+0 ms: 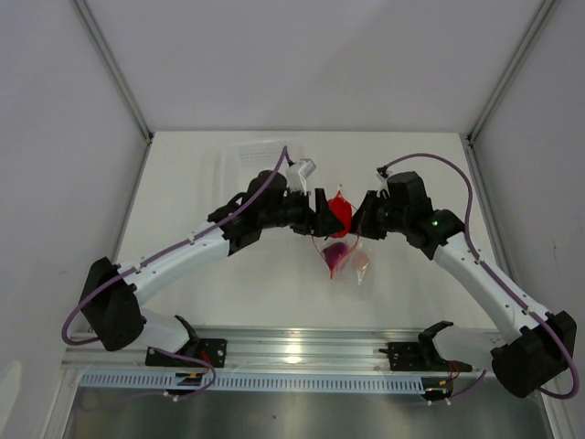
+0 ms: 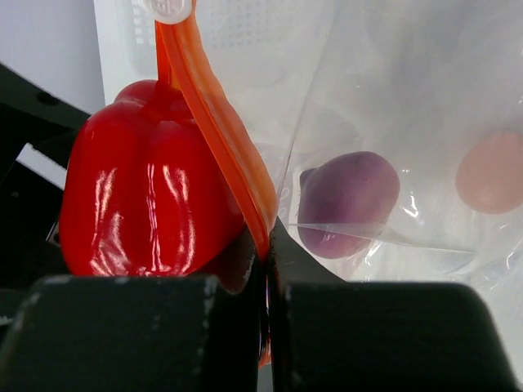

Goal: Place the food in the zip-top bag and seal the zipper
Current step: Place the fake vegetable in the zipper food storage bag.

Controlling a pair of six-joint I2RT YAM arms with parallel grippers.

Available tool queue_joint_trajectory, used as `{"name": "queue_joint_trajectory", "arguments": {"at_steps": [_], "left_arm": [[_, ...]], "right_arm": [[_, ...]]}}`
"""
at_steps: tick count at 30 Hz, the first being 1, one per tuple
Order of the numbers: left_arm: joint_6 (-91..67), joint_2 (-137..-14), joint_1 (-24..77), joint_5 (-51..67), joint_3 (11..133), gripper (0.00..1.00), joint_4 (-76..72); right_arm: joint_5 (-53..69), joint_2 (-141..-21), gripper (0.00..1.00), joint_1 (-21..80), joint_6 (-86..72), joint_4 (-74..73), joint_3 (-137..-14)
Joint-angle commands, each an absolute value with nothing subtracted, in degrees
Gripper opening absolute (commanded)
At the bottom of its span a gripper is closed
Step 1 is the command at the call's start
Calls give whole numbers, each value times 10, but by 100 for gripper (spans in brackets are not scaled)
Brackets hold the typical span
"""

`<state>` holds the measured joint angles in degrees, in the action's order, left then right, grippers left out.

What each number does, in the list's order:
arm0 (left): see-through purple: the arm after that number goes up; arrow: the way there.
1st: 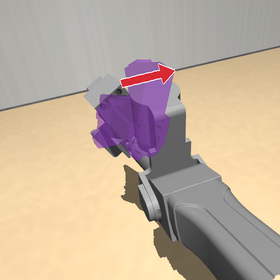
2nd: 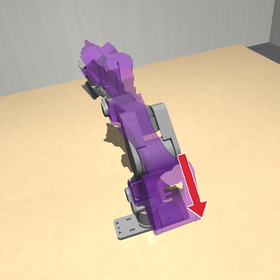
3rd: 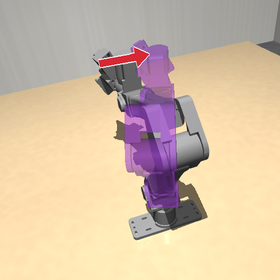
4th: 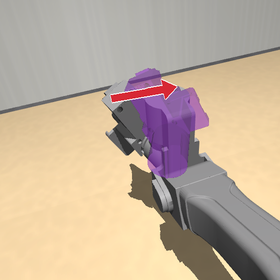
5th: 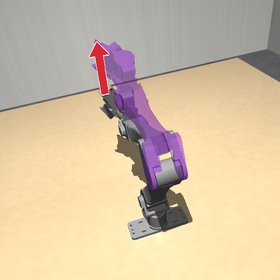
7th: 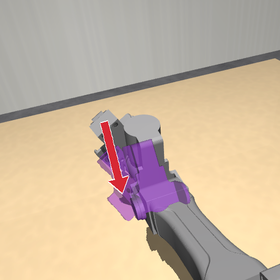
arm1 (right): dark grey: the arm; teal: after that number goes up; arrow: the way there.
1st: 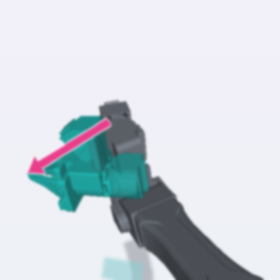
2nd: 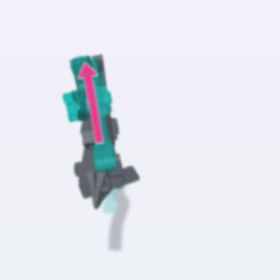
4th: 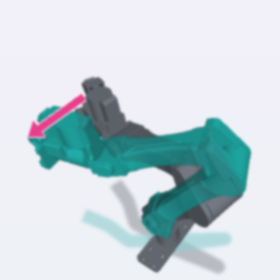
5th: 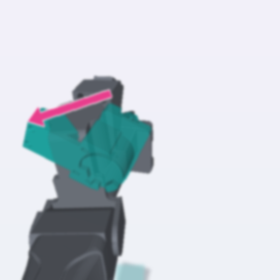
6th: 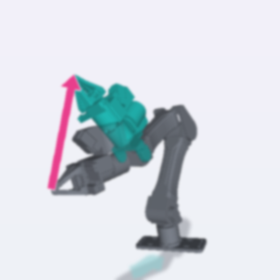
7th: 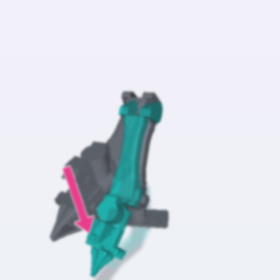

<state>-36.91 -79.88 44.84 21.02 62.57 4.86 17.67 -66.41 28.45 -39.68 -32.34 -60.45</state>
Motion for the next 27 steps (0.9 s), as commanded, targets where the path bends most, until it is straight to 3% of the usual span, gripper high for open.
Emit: {"name": "queue_joint_trajectory", "arguments": {"at_steps": [1, 14, 15, 18, 19, 22, 27], "left_arm": [[-342, -815, 479, 93, 677, 1, 191], [-324, -839, 501, 54, 701, 3, 248], [-322, -840, 503, 55, 705, 8, 247], [-311, -839, 508, 60, 710, 38, 245], [-309, -834, 508, 60, 709, 65, 245], [-293, -796, 508, 53, 685, 99, 224], [-262, -725, 508, 30, 657, 100, 198]], "right_arm": [[193, -645, 0, 299, -417, -278, -641], [171, -646, 0, 307, -421, -286, -662], [170, -649, 0, 307, -418, -288, -664], [170, -651, 0, 307, -414, -291, -665], [170, -652, 0, 306, -413, -293, -666], [166, -652, 0, 304, -404, -304, -668], [169, -647, 0, 301, -399, -315, -661]]}}
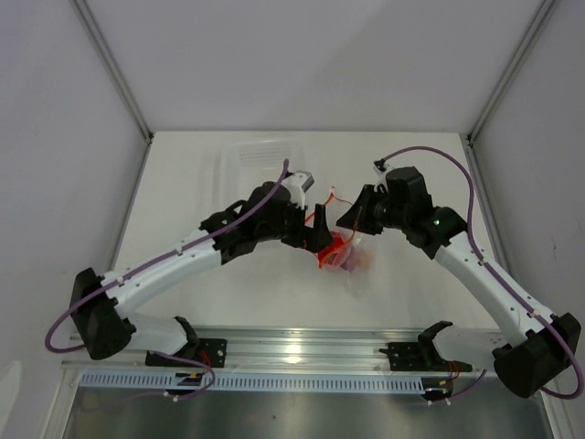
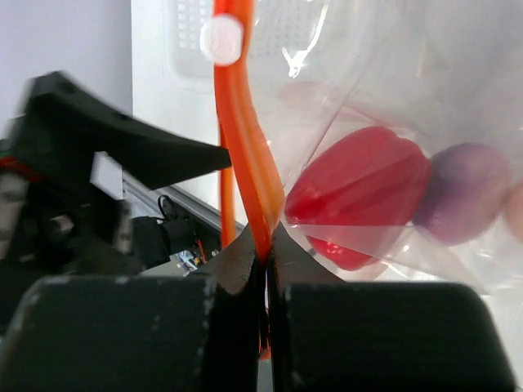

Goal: Place the food in the zip-top bag and seal the zipper
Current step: Place the fake vegetable in the zipper food storage bag, then adjust the zipper food storage bag at the center of the board.

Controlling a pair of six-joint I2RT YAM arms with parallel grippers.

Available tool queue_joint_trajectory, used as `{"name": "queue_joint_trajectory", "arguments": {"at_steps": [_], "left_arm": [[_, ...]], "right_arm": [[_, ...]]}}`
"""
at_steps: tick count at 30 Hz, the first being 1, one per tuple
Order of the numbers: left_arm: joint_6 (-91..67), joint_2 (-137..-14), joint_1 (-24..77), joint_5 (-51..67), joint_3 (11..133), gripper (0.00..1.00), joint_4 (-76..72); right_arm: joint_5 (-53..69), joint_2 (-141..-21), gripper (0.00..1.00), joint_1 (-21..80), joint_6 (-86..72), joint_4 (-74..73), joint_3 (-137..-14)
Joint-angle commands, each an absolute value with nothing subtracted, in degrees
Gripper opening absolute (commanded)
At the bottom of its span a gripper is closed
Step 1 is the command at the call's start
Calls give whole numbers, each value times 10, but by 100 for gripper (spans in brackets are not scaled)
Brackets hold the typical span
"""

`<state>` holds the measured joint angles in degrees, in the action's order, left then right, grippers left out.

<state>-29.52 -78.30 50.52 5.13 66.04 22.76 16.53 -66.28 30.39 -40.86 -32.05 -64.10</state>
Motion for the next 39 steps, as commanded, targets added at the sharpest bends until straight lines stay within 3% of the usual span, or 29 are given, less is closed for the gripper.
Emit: {"name": "queue_joint_trajectory", "arguments": {"at_steps": [1, 8, 14, 18, 20, 24, 28, 35, 39], "left_arm": [[-258, -716, 508, 15, 658, 100, 202], [-278, -646, 507, -90, 625, 100, 231], [-287, -672, 507, -81, 629, 96, 252], [-293, -717, 507, -45, 652, 81, 263], [-294, -743, 507, -24, 655, 68, 252], [-298, -766, 507, 27, 650, 29, 231], [-297, -769, 507, 82, 673, 4, 222], [-314, -743, 509, 224, 719, 1, 160], [-314, -721, 514, 243, 738, 1, 154]], "right_arm": [[169, -646, 0, 301, -400, -315, -662], [177, -637, 0, 301, -401, -318, -671], [178, -633, 0, 312, -403, -319, -668], [169, -631, 0, 320, -403, -322, -669], [167, -630, 0, 323, -404, -322, -671], [161, -628, 0, 325, -403, -327, -668], [145, -633, 0, 326, -391, -335, -657], [106, -637, 0, 337, -379, -371, -671], [74, -620, 0, 358, -375, -397, -707]]}}
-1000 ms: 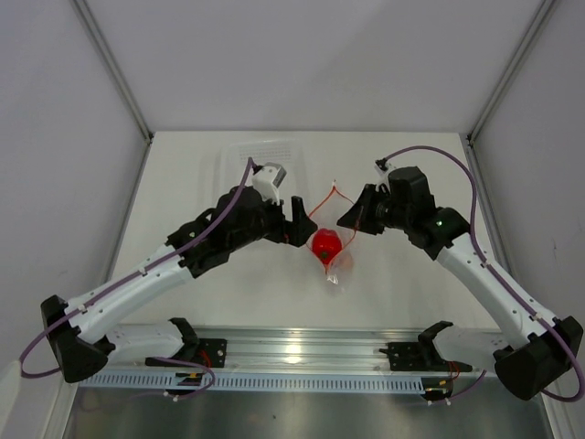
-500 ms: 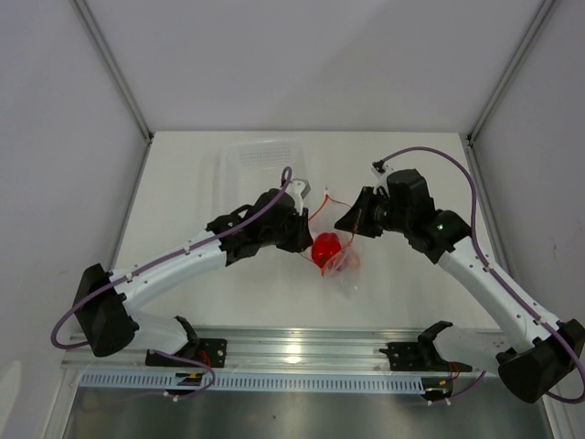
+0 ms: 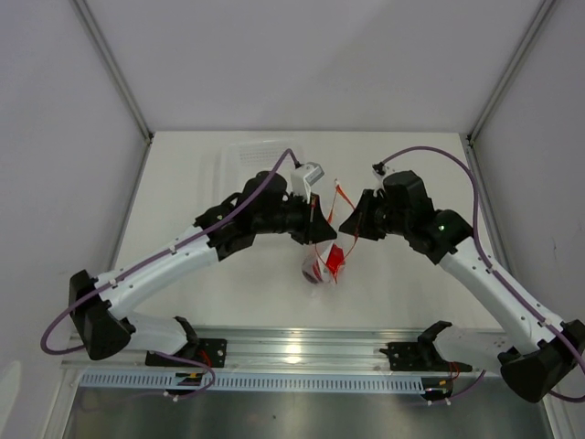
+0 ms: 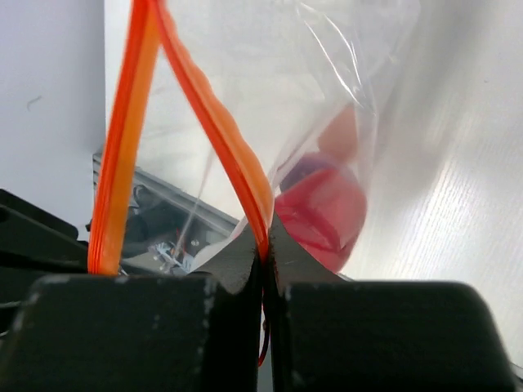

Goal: Place the food in the zip-top bag and seal the zipper
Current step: Adjust the zipper food storage bag at the center of the board.

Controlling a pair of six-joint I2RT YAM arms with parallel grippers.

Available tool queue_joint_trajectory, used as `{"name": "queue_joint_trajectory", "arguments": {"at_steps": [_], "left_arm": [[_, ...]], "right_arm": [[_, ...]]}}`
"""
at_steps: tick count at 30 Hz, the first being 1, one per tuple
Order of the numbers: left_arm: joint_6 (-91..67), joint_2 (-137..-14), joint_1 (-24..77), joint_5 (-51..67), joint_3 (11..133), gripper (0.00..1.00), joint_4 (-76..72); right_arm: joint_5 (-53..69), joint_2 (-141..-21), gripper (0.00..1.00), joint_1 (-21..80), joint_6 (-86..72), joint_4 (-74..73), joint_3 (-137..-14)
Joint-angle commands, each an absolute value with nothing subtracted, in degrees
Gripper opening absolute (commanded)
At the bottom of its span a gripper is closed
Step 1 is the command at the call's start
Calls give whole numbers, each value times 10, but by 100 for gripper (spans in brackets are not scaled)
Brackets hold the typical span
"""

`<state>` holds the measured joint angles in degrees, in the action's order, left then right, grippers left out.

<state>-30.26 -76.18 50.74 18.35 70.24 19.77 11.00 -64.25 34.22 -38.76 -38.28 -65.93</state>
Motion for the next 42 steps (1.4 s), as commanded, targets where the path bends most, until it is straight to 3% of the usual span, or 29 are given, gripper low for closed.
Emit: {"name": "queue_joint_trajectory", "arguments": {"at_steps": [1, 7, 15, 22, 26, 34, 37, 39, 41, 42], "left_arm": [[-310, -721, 514, 219, 742, 3, 163], [-281, -843, 509, 192, 822, 1, 307], [-262, -741, 517, 205, 747, 4, 208], [-271, -860, 517, 206, 752, 1, 265], [-265, -818, 518, 224, 703, 1, 196], [-246, -816, 517, 239, 723, 1, 207], [-255, -806, 517, 253, 715, 1, 186], [-254, -803, 517, 258, 724, 1, 185], [-250, -803, 517, 256, 731, 1, 192], [-248, -805, 517, 257, 737, 0, 197]], "right_arm": [[71, -616, 0, 358, -376, -397, -708], [87, -638, 0, 350, -374, -392, -660], [41, -594, 0, 367, -367, -438, -708], [91, -608, 0, 338, -385, -367, -582], [75, -609, 0, 360, -379, -386, -618], [75, -611, 2, 361, -371, -389, -620], [81, -607, 18, 362, -368, -390, -626], [76, -603, 41, 362, -359, -401, -635], [68, -600, 56, 361, -355, -419, -649], [68, -598, 57, 360, -352, -425, -654]]}}
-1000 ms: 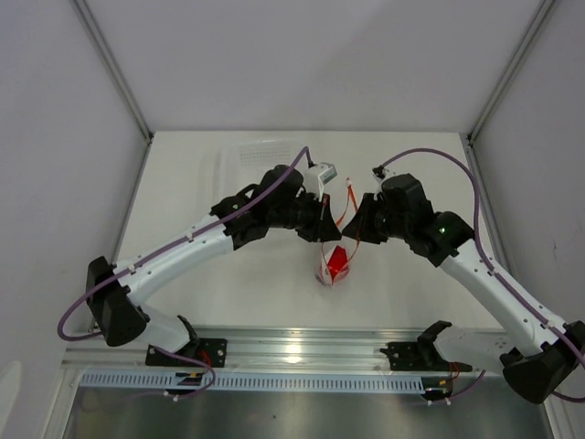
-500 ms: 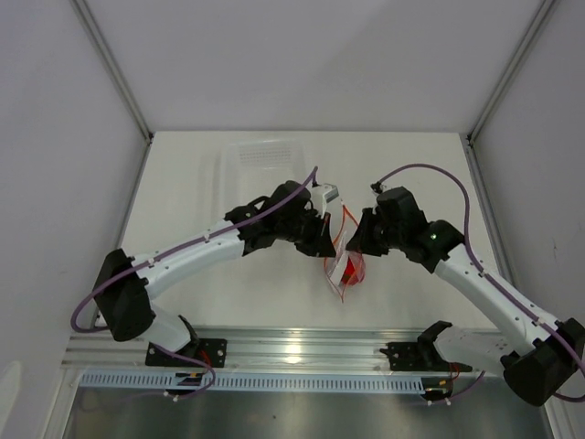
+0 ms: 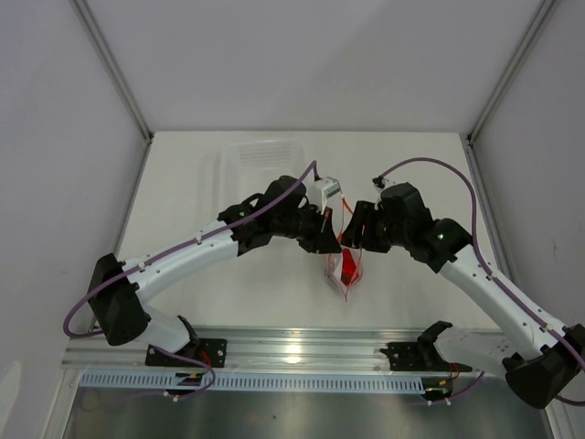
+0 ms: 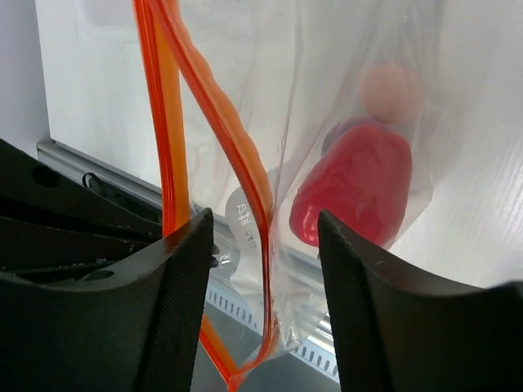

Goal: Place the food in the zip-top bag and seal the zipper
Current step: Adjust the zipper food storage bag at the center of the board.

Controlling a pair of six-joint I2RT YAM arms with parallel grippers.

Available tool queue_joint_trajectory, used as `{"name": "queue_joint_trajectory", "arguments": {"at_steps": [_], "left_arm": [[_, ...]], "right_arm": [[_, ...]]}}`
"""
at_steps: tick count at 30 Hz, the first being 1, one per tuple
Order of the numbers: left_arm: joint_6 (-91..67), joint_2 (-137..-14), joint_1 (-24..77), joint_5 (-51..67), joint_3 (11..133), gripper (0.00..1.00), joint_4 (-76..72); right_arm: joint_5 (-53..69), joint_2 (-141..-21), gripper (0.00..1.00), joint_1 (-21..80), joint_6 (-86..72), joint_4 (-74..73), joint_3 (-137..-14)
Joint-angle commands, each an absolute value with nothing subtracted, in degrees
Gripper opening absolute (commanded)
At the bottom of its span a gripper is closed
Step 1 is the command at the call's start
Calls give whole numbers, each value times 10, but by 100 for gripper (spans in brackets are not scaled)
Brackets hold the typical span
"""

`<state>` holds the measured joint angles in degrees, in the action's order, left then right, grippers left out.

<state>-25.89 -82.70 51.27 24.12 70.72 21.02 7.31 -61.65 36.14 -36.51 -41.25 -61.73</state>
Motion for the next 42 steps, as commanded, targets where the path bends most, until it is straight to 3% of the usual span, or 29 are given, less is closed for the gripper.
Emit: {"name": "queue_joint_trajectory", "arguments": {"at_steps": [1, 20, 32, 42], "left_arm": [[-244, -806, 517, 257, 742, 1, 199], [-218, -838, 492, 307, 781, 1, 214], [-198, -859, 484, 381, 815, 1, 237], [-195, -882, 480, 458, 800, 1, 230]], "right_arm": [[70, -591, 58, 361, -351, -434, -657], [151, -462, 63, 359, -356, -479, -615], [173, -396, 59, 361, -331, -432, -501], [294, -446, 55, 365, -279, -276, -462]]}}
